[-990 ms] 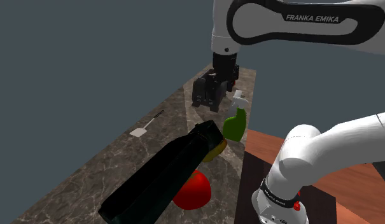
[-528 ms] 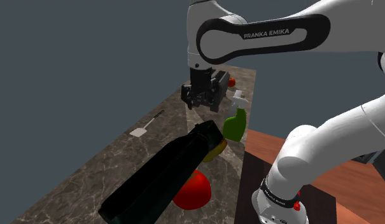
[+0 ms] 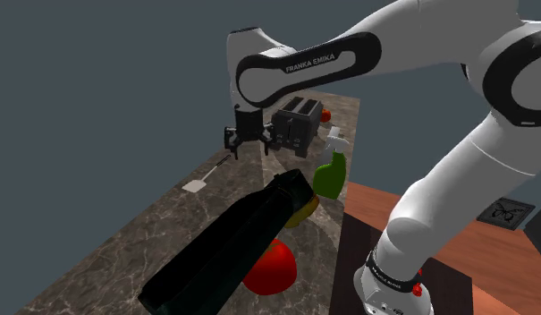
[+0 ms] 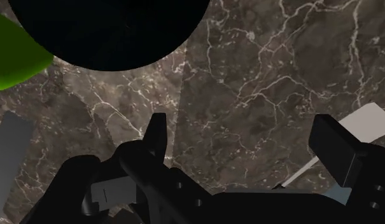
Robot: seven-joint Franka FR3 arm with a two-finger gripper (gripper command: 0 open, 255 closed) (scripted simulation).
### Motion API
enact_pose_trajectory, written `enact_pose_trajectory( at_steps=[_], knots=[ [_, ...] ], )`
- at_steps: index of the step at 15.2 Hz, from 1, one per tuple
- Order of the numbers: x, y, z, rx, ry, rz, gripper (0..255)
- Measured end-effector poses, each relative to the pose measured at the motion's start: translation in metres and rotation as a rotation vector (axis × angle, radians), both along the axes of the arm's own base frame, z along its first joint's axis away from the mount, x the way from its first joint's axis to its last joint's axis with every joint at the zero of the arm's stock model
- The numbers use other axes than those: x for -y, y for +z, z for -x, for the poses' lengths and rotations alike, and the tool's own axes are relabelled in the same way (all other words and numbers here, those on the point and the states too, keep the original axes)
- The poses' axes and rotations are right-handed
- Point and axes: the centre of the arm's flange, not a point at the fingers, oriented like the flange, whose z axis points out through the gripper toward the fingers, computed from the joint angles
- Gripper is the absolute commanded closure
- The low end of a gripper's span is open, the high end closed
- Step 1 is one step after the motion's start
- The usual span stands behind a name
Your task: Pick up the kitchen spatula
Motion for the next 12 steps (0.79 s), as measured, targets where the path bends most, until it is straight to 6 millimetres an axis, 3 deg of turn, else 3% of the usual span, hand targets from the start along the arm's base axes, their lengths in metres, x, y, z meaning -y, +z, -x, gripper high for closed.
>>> enact_pose_trajectory(
  at_steps=[7, 12],
  knots=[
    [-0.006, -0.048, -0.074, 0.03, -0.208, -0.013, 0],
    [0.001, -0.078, -0.132, 0.051, -0.359, -0.022, 0]
  ],
)
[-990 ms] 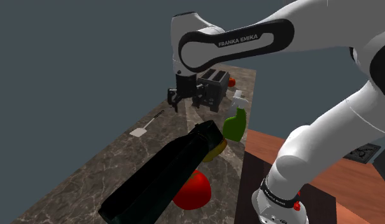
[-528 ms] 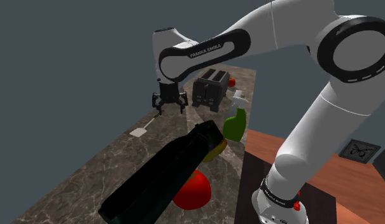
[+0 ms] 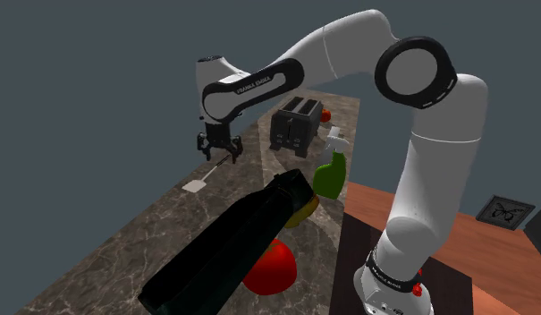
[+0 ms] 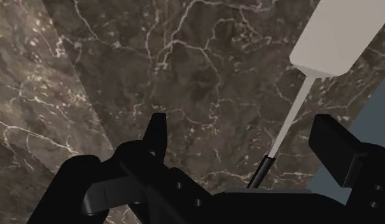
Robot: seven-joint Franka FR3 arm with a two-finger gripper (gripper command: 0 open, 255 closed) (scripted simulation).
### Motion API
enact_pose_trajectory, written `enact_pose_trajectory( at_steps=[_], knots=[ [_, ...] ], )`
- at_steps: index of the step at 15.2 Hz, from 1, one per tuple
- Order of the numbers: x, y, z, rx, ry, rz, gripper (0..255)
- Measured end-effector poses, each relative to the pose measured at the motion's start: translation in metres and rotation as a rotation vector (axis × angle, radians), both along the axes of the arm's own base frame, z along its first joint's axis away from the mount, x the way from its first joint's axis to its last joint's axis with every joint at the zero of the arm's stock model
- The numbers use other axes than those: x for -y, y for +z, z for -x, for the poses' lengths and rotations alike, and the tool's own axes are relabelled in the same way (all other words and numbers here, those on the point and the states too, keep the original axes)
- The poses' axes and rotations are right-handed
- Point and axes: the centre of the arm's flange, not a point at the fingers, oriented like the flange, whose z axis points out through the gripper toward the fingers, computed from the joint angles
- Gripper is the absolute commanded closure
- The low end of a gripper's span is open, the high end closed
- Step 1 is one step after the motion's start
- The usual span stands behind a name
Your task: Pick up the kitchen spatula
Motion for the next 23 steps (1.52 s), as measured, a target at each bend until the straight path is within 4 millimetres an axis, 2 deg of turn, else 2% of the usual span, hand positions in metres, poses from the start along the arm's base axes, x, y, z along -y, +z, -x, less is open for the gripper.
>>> enact_pose_trajectory(
  at_steps=[2, 5, 8, 11, 16, 17, 23],
  knots=[
    [0.007, -0.013, -0.016, 0.008, -0.06, -0.004, 0],
    [0.014, -0.033, -0.054, 0.021, -0.15, -0.009, 0],
    [0.026, -0.05, -0.083, 0.033, -0.235, -0.014, 0],
    [0.031, -0.065, -0.092, 0.036, -0.258, -0.014, 0],
    [0.031, -0.09, -0.093, 0.037, -0.262, -0.015, 0],
    [0.032, -0.093, -0.093, 0.037, -0.262, -0.015, 255],
    [0.032, -0.096, -0.093, 0.037, -0.262, -0.015, 255]
  ],
)
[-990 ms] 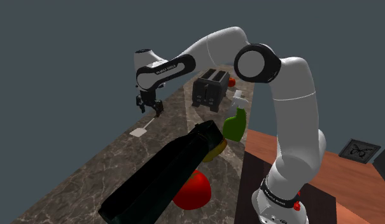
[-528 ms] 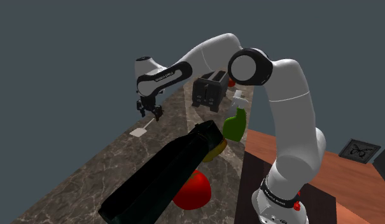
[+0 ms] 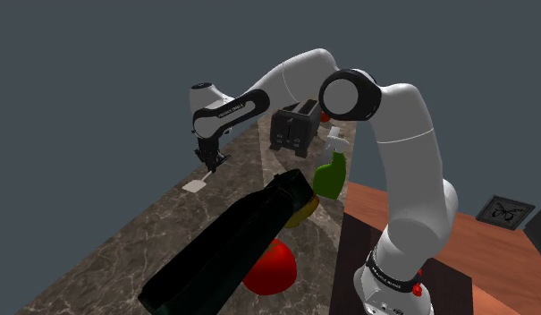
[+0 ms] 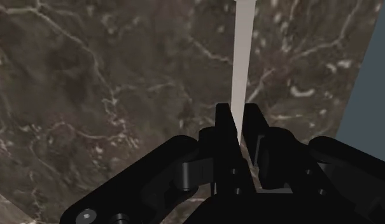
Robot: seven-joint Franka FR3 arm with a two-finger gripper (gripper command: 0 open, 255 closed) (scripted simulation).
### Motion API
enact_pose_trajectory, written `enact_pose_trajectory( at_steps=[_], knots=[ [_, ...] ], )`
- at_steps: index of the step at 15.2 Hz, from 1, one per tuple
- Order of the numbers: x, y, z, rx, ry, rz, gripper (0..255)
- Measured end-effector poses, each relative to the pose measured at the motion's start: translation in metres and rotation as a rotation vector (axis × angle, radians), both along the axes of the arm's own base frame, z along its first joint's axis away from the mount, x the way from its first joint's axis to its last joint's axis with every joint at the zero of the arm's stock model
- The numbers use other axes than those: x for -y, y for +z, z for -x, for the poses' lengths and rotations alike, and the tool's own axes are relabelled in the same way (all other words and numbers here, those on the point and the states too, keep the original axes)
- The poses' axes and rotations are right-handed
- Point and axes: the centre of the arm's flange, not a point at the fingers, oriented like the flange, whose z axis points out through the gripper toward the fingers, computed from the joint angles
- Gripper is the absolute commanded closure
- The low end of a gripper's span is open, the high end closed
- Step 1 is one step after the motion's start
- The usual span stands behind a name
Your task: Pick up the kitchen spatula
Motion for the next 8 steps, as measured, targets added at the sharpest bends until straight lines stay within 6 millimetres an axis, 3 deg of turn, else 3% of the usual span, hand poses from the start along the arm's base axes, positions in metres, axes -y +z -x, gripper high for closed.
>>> enact_pose_trajectory(
  at_steps=[4, 8],
  knots=[
    [0.0, 0.0, 0.0, 0.0, 0.0, 0.0, 255],
    [0.0, 0.017, 0.0, 0.0, 0.0, 0.0, 255]
  ],
)
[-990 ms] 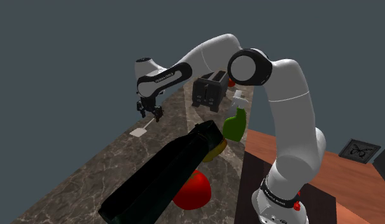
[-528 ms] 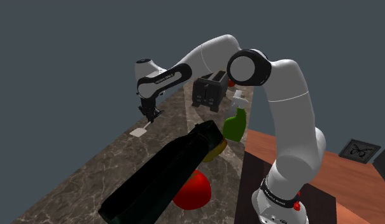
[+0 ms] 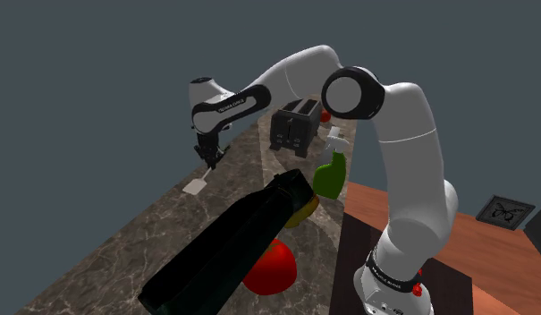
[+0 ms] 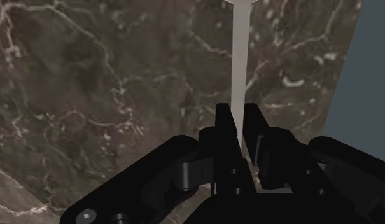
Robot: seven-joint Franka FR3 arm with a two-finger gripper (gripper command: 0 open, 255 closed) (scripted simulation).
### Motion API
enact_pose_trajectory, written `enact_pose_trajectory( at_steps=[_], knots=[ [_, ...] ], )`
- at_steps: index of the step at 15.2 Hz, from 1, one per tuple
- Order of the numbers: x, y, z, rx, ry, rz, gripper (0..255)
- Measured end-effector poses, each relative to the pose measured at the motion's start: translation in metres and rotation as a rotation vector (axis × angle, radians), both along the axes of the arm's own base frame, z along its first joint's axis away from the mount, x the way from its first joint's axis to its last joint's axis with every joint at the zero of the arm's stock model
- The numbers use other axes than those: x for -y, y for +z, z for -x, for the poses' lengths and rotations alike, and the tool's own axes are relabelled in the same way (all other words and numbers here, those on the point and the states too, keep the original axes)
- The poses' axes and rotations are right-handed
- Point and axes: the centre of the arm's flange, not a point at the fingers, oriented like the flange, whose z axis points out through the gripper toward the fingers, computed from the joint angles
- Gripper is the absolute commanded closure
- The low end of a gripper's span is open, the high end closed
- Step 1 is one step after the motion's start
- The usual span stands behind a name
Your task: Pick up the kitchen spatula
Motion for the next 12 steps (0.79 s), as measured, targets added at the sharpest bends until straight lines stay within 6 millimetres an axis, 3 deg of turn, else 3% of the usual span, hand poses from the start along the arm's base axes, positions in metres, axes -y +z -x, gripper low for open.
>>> enact_pose_trajectory(
  at_steps=[12],
  knots=[
    [0.001, 0.06, 0.0, 0.0, 0.0, 0.0, 255]
  ],
)
